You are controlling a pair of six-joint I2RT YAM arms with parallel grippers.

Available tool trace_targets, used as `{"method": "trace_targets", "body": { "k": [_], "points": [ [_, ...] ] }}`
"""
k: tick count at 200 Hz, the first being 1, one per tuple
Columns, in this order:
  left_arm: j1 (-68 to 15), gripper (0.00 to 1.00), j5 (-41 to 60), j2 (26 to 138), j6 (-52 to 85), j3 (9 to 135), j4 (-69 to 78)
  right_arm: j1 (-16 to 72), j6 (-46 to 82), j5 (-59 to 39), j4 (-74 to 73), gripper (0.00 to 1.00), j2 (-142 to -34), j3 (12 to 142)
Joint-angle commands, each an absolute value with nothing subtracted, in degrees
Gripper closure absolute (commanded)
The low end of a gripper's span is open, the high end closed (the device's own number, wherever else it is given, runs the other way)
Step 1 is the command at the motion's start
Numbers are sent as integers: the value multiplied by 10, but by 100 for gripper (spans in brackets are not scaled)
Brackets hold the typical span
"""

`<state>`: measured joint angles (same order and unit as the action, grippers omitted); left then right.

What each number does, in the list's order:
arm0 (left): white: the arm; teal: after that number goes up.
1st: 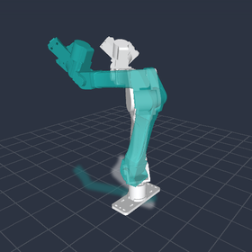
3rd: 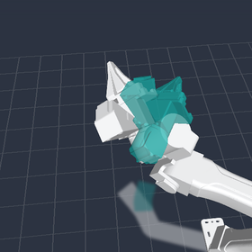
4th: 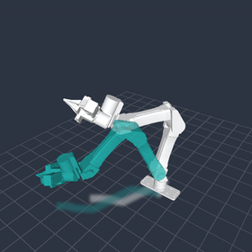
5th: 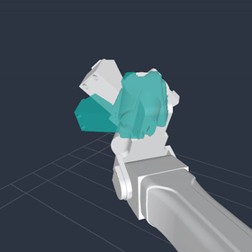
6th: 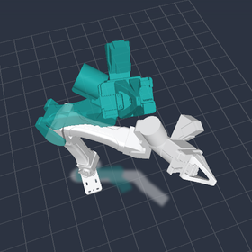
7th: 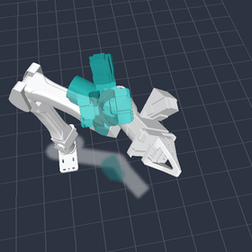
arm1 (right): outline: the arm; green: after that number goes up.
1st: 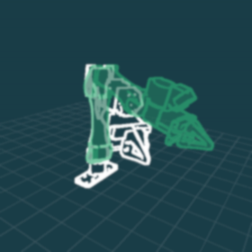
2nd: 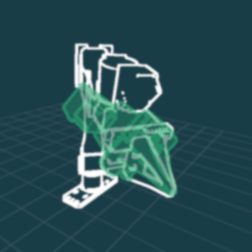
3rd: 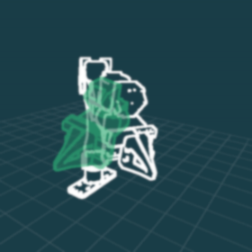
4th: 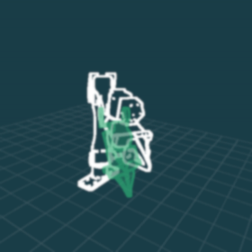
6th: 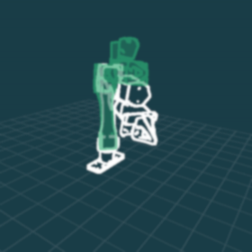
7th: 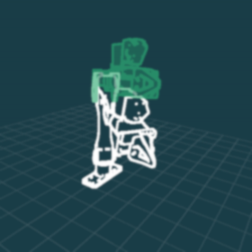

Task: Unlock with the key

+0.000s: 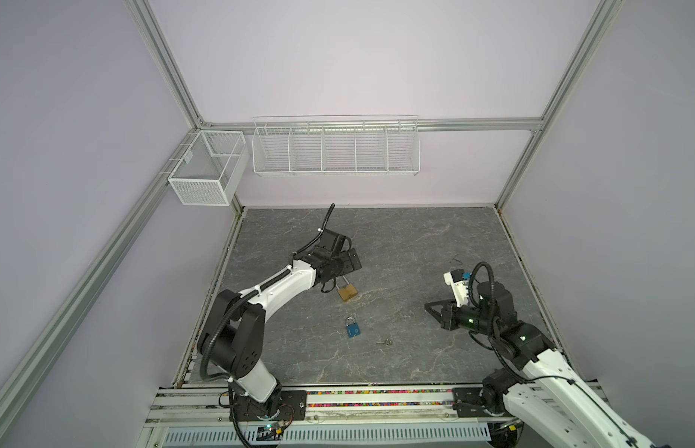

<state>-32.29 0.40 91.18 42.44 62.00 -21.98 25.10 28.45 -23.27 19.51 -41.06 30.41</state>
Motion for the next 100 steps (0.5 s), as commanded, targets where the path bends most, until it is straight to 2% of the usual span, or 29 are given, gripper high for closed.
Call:
{"method": "trace_targets", "body": {
  "k": [1, 18, 36, 45, 65, 84, 93, 100],
  "points": [
    [-325, 0, 18, 882, 479, 532, -197, 247, 277, -267, 152, 94, -431, 307],
    [-334, 0, -2, 854, 547, 516, -168, 248, 283, -282, 133, 94, -438, 313],
    [-376, 0, -192, 876, 522, 641, -372, 247, 278, -289, 129, 94, -441, 324],
    [-381, 0, -233, 907, 524, 708, -462, 247, 273, -291, 130, 94, -443, 326],
    [-387, 0, -289, 943, 558, 777, -554, 245, 266, -310, 144, 94, -454, 335],
    [-435, 0, -419, 946, 634, 767, -578, 245, 276, -327, 139, 94, -453, 328],
    [-441, 0, -400, 950, 685, 749, -566, 244, 277, -329, 136, 94, -450, 322],
    [-430, 0, -324, 951, 690, 718, -515, 244, 277, -330, 135, 94, -448, 319]
  ]
}}
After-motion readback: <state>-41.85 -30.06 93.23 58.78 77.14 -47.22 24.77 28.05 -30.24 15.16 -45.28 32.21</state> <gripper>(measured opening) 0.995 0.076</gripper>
